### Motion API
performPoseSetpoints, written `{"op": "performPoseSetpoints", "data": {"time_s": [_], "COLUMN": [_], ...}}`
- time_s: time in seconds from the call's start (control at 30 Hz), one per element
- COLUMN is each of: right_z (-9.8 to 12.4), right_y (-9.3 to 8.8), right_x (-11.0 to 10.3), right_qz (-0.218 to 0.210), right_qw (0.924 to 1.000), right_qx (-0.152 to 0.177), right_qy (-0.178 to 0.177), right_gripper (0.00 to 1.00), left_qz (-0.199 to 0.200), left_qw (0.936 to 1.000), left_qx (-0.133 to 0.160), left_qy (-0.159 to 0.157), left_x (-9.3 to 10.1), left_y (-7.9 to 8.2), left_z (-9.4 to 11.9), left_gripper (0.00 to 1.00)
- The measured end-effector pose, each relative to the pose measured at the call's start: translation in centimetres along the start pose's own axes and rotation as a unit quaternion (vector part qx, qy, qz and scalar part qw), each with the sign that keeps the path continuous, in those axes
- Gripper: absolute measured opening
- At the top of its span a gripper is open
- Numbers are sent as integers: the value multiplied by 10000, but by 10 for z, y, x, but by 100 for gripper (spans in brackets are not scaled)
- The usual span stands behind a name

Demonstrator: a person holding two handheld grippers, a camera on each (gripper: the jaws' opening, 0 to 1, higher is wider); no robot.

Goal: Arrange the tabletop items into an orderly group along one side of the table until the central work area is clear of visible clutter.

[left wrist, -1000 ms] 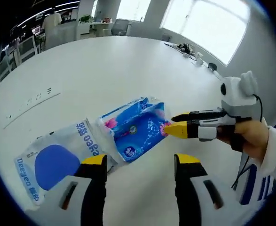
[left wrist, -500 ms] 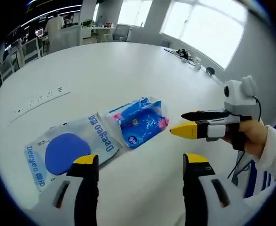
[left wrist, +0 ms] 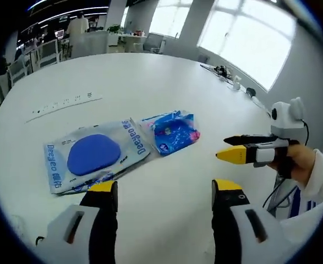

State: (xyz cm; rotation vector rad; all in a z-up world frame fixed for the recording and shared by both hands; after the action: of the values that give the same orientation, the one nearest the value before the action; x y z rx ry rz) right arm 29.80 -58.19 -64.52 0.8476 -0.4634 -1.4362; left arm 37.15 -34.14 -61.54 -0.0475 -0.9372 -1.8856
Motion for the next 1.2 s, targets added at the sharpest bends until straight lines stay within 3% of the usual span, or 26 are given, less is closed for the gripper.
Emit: {"op": "performPoseSetpoints", "data": {"time_s": [0.53, 0.77, 1.2], "right_z": [18, 20, 24], "right_y": [-12, -20, -32], "right_x": [-19, -28, -38], "right_qz": [213, 135, -146], "right_qw": [9995, 9996, 9998], "right_qx": [-190, -212, -132], "right_qy": [132, 111, 59], "right_gripper": [69, 69, 69], "left_qz": [203, 453, 442], "left_qw": [9992, 9984, 9981], "left_qx": [322, 332, 411], "left_qy": [78, 62, 74], "left_x": [-24, -42, -65], "left_y": [-19, -31, -38], "left_z": [31, 43, 67], "left_gripper": [77, 80, 82]}}
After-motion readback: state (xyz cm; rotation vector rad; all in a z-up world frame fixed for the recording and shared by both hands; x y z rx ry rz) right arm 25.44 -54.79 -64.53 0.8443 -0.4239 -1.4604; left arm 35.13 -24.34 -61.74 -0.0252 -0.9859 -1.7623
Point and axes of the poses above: the point that each gripper's makers call its tool centre point, and the gripper's own axes: z roughly backward along the fingers, x roughly to its right, y roughly out of its top, the point moved 10 cm from there along z, roughly backward along the fingers, and after that the axes turned 11 degrees about z, right-handed, at the moved point
